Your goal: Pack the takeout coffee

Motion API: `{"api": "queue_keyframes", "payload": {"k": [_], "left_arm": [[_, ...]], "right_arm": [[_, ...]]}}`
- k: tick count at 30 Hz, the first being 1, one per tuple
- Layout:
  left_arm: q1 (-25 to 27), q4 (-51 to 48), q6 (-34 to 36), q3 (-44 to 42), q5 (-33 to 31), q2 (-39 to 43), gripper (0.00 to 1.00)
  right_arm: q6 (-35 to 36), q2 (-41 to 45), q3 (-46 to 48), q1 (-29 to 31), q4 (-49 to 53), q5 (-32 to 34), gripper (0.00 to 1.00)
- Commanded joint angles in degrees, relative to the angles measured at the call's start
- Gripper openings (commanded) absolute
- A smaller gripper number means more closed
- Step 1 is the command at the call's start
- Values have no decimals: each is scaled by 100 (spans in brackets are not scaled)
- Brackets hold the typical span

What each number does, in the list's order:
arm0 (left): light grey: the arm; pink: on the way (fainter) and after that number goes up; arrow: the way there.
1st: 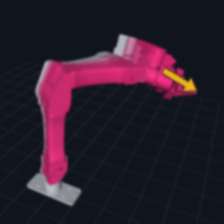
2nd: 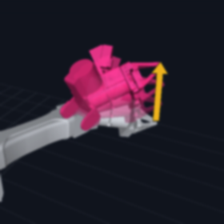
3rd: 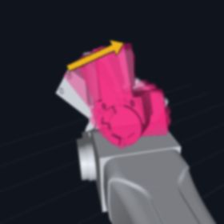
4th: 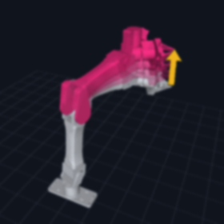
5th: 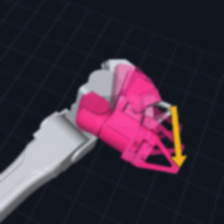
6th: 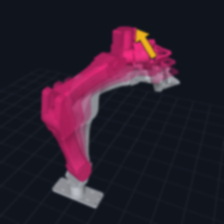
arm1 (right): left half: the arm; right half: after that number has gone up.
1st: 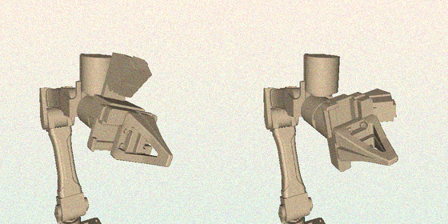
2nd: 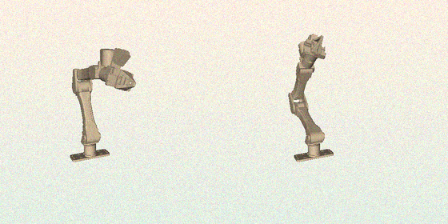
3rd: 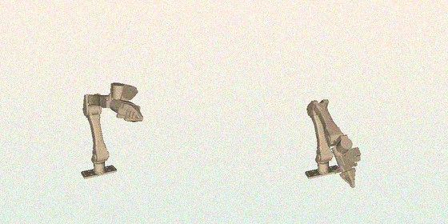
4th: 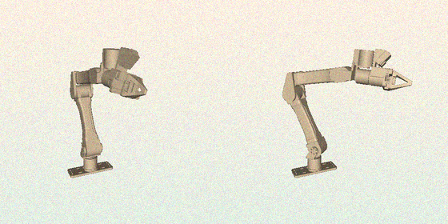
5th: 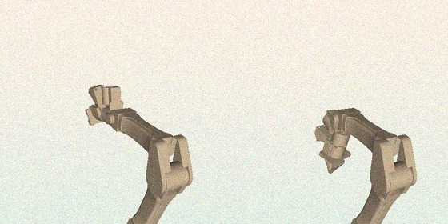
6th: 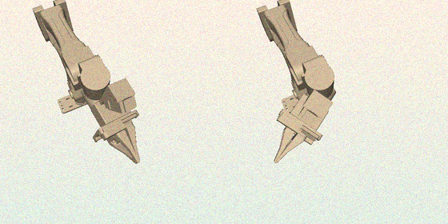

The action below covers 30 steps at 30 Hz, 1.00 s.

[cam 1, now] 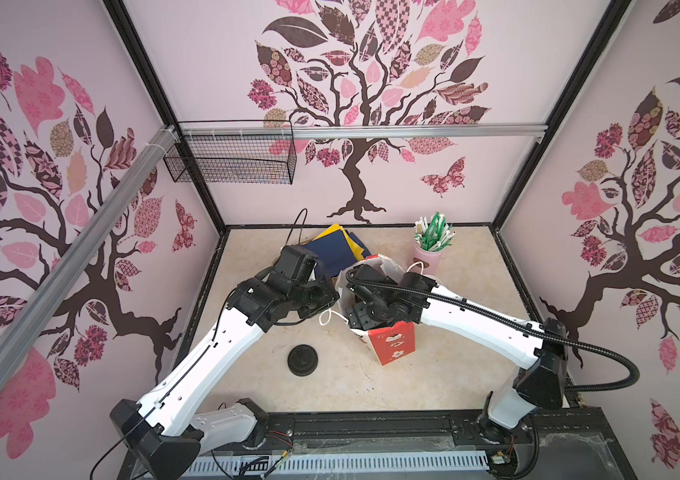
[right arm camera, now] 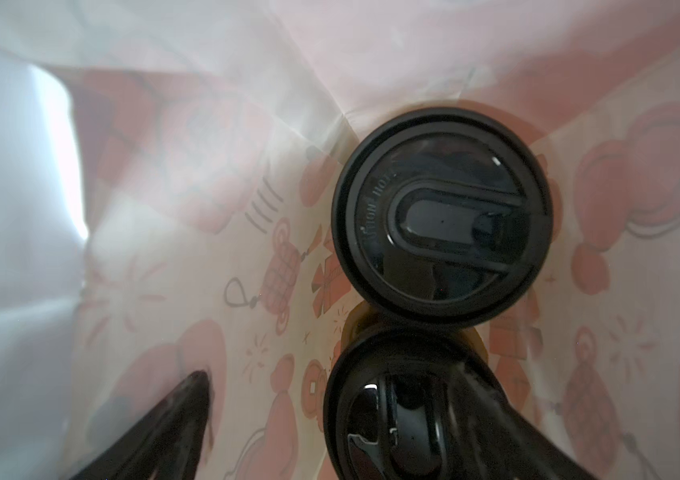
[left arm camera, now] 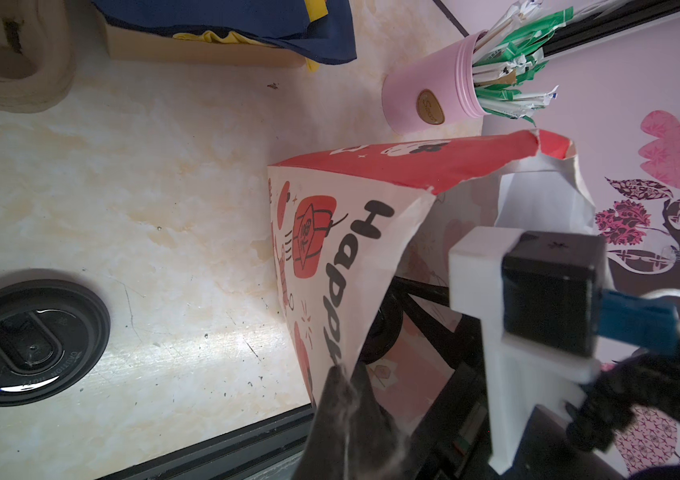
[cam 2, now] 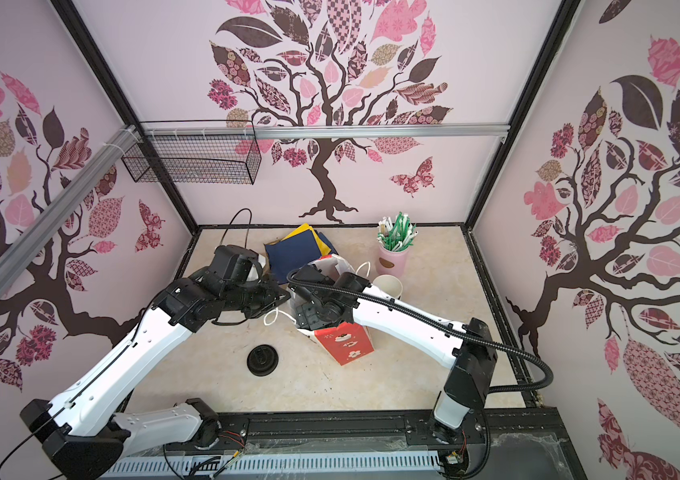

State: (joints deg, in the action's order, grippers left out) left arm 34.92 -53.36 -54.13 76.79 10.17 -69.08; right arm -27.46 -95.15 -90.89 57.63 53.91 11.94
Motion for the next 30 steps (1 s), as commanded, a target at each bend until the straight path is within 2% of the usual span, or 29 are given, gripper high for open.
{"api": "queue_keyframes", "payload": {"k": [1,5,18,22,25,27,30], "left_arm": [[-2,227,88,-42,-16,60,0],[-2,331,109,-127,59,39,1],[-28,343,264,-247,-206,231,46],[-55,342,408,-229,-296,384,54],[-44,384,772,-118,-578,680,57],[23,358,1165,-76,-997,956,57],[450,440,2063,-93,-1559,1338,57]], "right_arm": [[-277,-198,67,-3,-135,-99,92],[-343,-367,-34,-47,-169,-225,91],[-422,-493,143,-249,-169,-485,91],[-471,-513,157,-274,-192,-572,91],[-518,-487,194,-320,-235,-670,91],[-532,-476,179,-335,-232,-710,91],[-543,-454,180,-388,-225,-850,91]]}}
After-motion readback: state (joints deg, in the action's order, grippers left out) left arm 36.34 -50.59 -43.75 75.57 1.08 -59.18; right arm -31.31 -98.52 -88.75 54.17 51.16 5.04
